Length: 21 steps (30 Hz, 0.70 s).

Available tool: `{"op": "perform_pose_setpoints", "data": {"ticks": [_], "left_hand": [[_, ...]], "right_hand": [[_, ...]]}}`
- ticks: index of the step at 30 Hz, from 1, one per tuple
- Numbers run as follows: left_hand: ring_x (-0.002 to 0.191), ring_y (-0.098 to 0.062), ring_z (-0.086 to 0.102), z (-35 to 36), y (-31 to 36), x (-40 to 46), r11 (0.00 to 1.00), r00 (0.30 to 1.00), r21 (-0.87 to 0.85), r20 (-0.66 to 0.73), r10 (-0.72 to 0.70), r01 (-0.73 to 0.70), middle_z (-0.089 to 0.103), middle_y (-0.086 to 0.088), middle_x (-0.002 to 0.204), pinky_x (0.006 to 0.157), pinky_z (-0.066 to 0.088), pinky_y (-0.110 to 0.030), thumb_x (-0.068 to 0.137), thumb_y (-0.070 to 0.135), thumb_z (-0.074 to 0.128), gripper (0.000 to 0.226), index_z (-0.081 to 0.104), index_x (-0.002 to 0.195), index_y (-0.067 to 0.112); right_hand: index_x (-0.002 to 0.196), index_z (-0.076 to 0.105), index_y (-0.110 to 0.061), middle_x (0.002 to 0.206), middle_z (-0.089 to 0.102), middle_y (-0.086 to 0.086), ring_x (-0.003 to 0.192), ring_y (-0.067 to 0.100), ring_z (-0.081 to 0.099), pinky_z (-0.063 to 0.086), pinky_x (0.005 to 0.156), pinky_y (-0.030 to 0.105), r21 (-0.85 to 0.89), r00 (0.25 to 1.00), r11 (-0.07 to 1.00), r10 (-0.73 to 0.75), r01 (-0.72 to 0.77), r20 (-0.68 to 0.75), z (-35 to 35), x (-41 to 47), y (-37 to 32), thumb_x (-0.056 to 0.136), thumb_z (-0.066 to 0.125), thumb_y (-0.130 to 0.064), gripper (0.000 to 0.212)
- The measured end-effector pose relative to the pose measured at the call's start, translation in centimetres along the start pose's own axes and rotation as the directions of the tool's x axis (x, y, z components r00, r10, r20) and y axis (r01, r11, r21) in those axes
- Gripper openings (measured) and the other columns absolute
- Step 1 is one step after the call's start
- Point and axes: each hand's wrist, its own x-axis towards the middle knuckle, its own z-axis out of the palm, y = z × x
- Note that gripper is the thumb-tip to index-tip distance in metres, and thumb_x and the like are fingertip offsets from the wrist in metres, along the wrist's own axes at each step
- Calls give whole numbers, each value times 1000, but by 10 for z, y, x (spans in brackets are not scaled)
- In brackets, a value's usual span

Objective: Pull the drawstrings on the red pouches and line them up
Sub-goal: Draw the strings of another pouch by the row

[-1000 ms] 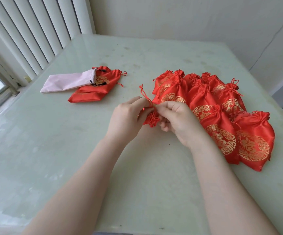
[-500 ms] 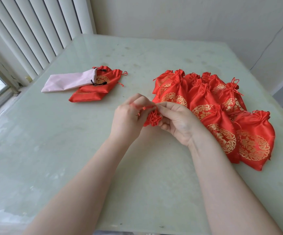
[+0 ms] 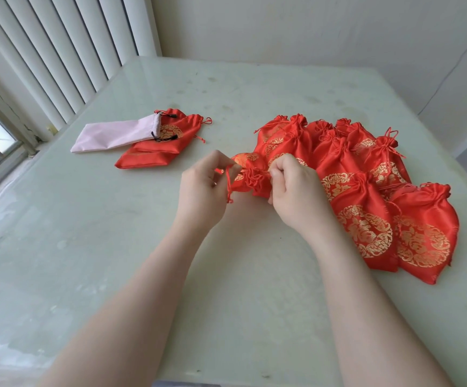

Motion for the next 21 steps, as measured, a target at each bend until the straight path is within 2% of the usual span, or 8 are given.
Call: {"op": "perform_pose_setpoints", "data": {"ticks": [2,5,8,10,12,15,18,21], "left_hand": [[39,-4,45,3,2,-2,999,999,-15,2,-34,34,52,0,54,45,37,-16,90,12,59,14,54,76,12],[41,-4,45,4,4,-4,996,994,-71,102,-48,56,52,-2,56,45,37,-15,91,13,56,19,50,74,18],[47,-11,46,5,4,-4,990,981,-135,194,-23,50,49,8,53,49,39,-20,91,18,56,23,50,71,28],[55,-16,46,5,2,-2,985,981,-158,190,-40,71,50,11,53,56,41,-28,86,27,52,19,53,68,31],[60,-19,47,4,-2,1,985,984,-121,146,-103,121,50,10,55,60,44,-35,85,27,51,18,55,68,27],[61,-16,43,6,-2,3,963,970,-128,85,-227,236,48,4,59,59,37,-30,90,17,54,24,56,67,21],[58,-10,43,5,8,3,931,960,-237,48,-274,278,50,6,60,55,34,-23,93,15,52,27,56,67,20],[61,-2,51,0,21,-2,921,979,-335,106,-172,198,56,14,63,62,42,-16,95,17,49,22,53,73,19]], "right_hand": [[87,54,-7,70,58,4,73,24,60,38,68,31,52,993,993,103,-106,55,-3,1,-2,93,42,-6,13],[78,50,-14,63,58,1,50,3,58,45,56,24,253,948,919,266,-304,174,-6,2,-7,91,42,-9,16],[66,46,-20,56,50,-1,49,12,53,39,50,23,326,938,882,290,-340,192,2,0,-15,87,37,-18,23],[61,43,-21,55,46,-5,55,18,46,36,54,27,312,934,884,298,-348,197,8,0,-14,77,32,-25,19],[58,40,-19,50,41,-8,56,19,39,33,54,32,338,910,848,347,-408,227,11,1,-12,73,32,-25,18],[62,36,-17,49,30,-8,48,12,27,24,43,24,482,840,687,438,-543,321,13,4,-15,85,34,-12,24],[64,33,-18,44,26,-13,40,7,23,16,39,18,604,820,557,426,-571,382,9,6,-26,90,27,-4,30],[61,37,-17,46,26,-9,36,8,23,14,42,21,707,819,442,444,-553,364,-4,7,-35,91,26,-8,34]]}}
